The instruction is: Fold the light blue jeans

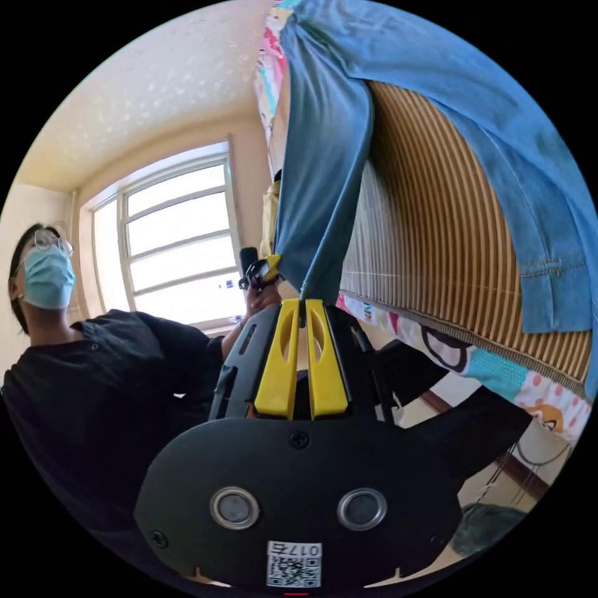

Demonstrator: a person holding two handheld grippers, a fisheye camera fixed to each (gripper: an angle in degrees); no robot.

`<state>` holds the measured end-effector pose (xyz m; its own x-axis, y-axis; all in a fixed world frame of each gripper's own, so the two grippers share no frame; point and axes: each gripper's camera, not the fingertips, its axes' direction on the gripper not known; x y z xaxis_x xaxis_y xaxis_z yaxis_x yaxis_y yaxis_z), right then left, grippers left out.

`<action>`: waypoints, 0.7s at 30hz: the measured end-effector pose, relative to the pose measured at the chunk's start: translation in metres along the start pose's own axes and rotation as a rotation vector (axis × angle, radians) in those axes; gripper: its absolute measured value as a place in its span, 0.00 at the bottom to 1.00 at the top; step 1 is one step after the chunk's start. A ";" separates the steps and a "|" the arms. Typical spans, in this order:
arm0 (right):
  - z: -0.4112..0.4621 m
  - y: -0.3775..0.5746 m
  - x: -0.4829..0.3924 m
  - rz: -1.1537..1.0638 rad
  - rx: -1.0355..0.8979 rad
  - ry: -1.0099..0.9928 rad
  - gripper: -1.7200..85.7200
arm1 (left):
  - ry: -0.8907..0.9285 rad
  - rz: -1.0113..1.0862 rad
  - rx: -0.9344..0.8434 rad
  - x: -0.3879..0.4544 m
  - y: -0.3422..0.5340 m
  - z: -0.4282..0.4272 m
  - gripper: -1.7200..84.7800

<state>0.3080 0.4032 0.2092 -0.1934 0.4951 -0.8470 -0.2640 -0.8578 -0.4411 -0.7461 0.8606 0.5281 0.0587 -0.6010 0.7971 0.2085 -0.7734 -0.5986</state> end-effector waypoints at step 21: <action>-0.065 0.035 -0.002 0.208 0.252 0.597 0.06 | -0.626 0.015 0.035 0.001 -0.011 0.120 0.12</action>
<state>0.3607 0.3636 0.1763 0.2719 0.1001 -0.9571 -0.5040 -0.8324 -0.2303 -0.6315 0.8925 0.5452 0.6204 -0.3713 0.6908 0.2346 -0.7527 -0.6152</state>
